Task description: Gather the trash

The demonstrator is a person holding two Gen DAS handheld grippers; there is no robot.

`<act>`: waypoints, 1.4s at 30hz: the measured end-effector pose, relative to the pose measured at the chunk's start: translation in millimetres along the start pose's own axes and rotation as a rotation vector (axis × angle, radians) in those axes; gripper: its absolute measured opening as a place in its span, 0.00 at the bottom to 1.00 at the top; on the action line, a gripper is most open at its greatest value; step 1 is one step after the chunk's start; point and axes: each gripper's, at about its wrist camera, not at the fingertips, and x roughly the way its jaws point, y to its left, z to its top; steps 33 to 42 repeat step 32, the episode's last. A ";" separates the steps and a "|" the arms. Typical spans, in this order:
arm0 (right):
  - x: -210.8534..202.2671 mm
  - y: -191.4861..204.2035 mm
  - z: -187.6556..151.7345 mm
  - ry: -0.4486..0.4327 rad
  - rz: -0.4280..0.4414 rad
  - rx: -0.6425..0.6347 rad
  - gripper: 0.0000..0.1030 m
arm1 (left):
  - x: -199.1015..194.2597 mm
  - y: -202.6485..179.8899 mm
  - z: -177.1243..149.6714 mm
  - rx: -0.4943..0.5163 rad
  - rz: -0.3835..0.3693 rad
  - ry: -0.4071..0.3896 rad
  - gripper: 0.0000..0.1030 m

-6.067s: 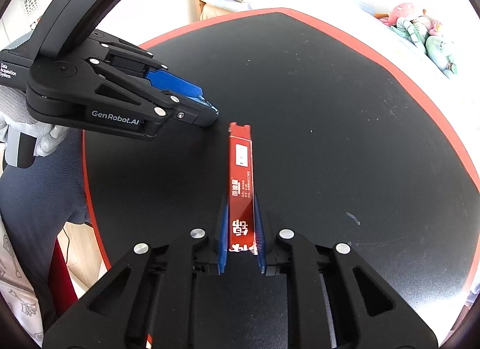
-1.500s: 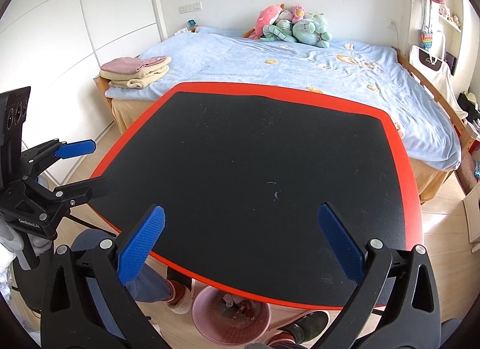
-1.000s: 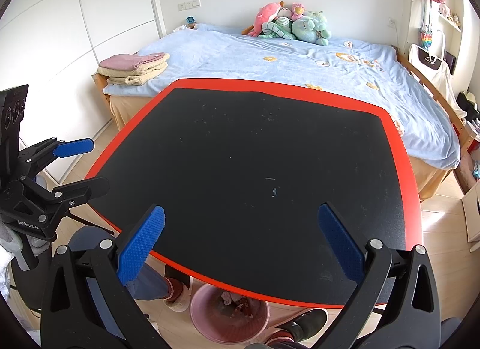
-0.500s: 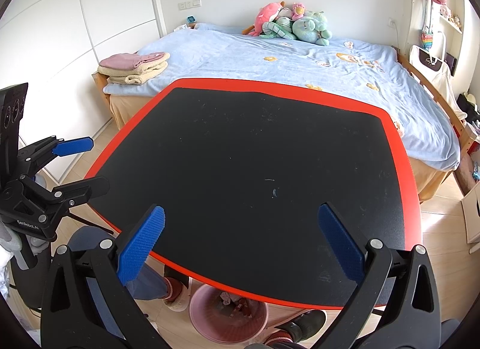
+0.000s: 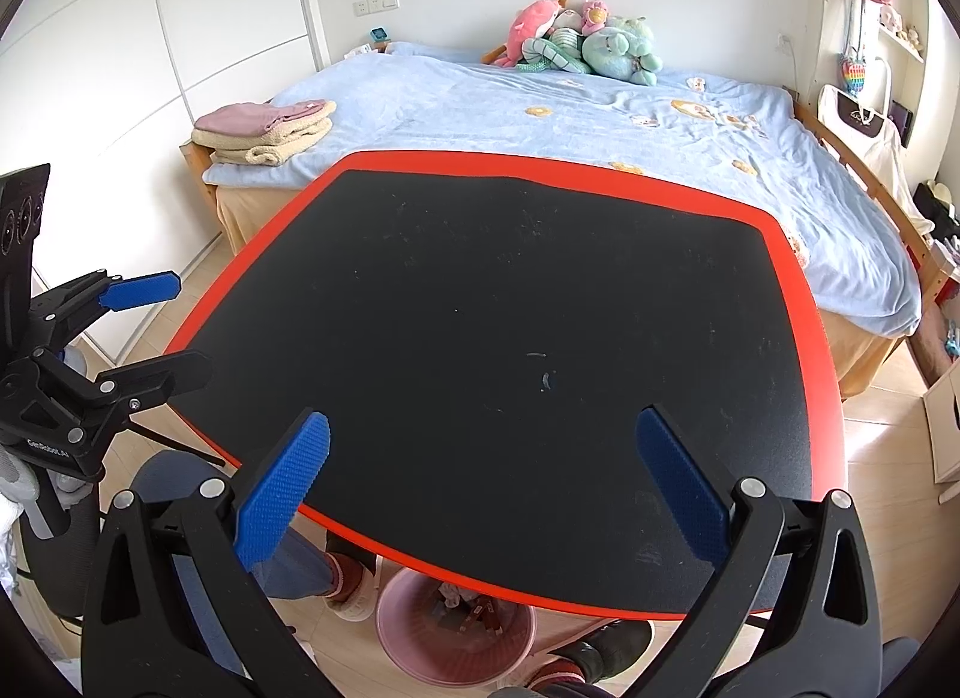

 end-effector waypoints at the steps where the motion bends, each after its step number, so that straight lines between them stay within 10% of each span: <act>1: 0.3 -0.4 -0.2 0.000 0.000 0.000 0.97 | -0.1 0.1 0.3 0.000 -0.001 0.000 0.94; 42: 6.5 0.4 -0.5 0.008 -0.001 0.005 0.97 | 12.4 3.3 -4.0 0.005 0.021 0.016 0.94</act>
